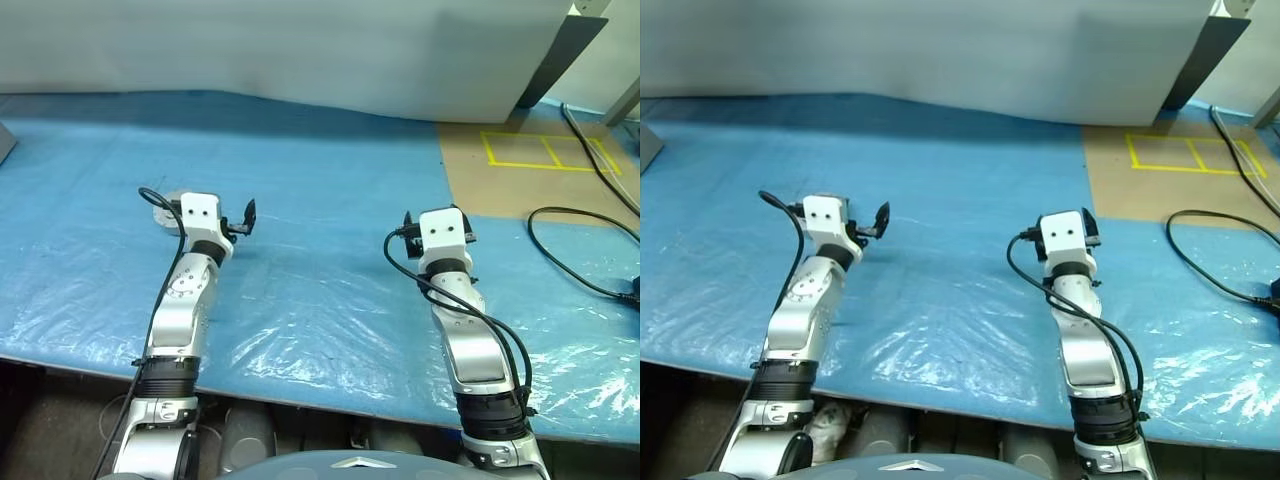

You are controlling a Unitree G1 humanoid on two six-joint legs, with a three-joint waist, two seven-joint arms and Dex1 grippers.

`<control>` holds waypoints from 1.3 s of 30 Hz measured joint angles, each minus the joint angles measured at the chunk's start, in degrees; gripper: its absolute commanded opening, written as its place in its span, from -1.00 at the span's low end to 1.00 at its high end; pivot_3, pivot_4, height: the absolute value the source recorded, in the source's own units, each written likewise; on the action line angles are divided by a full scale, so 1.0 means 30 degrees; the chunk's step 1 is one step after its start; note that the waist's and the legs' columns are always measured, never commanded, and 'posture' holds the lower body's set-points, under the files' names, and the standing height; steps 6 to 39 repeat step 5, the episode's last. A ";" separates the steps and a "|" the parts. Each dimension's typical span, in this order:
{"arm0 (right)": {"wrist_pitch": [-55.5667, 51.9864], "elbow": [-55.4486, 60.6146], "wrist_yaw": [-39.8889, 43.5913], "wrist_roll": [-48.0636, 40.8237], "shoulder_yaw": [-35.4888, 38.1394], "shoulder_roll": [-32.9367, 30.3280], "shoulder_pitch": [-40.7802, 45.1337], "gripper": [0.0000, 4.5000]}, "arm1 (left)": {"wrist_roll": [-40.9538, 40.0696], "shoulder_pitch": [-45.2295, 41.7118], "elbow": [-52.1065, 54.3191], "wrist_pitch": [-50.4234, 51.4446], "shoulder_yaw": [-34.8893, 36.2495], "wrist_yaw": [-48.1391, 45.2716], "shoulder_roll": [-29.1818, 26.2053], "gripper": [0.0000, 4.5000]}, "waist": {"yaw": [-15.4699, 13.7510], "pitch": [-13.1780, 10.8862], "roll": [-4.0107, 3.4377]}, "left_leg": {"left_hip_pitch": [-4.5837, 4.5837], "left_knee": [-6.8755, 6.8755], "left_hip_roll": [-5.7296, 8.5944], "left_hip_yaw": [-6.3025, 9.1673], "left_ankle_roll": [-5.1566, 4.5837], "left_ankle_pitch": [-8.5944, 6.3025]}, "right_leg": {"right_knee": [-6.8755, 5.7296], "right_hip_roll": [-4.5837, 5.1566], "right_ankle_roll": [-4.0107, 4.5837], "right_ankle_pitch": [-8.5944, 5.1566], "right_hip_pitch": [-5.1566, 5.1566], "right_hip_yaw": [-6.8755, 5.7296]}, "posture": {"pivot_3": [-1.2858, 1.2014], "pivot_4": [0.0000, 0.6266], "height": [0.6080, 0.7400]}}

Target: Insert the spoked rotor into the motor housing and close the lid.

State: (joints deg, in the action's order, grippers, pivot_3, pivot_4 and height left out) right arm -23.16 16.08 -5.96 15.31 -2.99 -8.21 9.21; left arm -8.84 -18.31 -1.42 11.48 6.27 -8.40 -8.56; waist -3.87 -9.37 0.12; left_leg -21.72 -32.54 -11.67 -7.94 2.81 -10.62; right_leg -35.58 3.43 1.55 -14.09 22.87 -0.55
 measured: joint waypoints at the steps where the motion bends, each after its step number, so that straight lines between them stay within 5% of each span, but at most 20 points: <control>1: 0.0002 -0.0014 -0.0005 0.0033 -0.0002 0.0004 0.0049 0.70 | 0.0010 -0.0185 -0.0112 0.0000 -0.0014 -0.0011 0.0001 0.96 | -0.0008 0.0000 0.0000 | -0.0001 -0.0004 0.0000 0.0000 0.0000 0.0000 | 0.0000 0.0000 -0.0001 0.0000 -0.0001 0.0001 | 0.03 -0.52 1.00; 39: 0.0209 -0.0596 -0.0081 0.0101 -0.0002 0.0170 0.0593 0.70 | 0.0089 -0.0972 -0.0499 -0.0111 -0.0030 0.0079 0.0031 0.96 | 0.0004 0.0000 0.0000 | 0.0002 -0.0026 0.0000 -0.0001 0.0000 0.0000 | -0.0009 0.0000 -0.0006 0.0004 -0.0004 0.0014 | 0.03 -0.52 1.00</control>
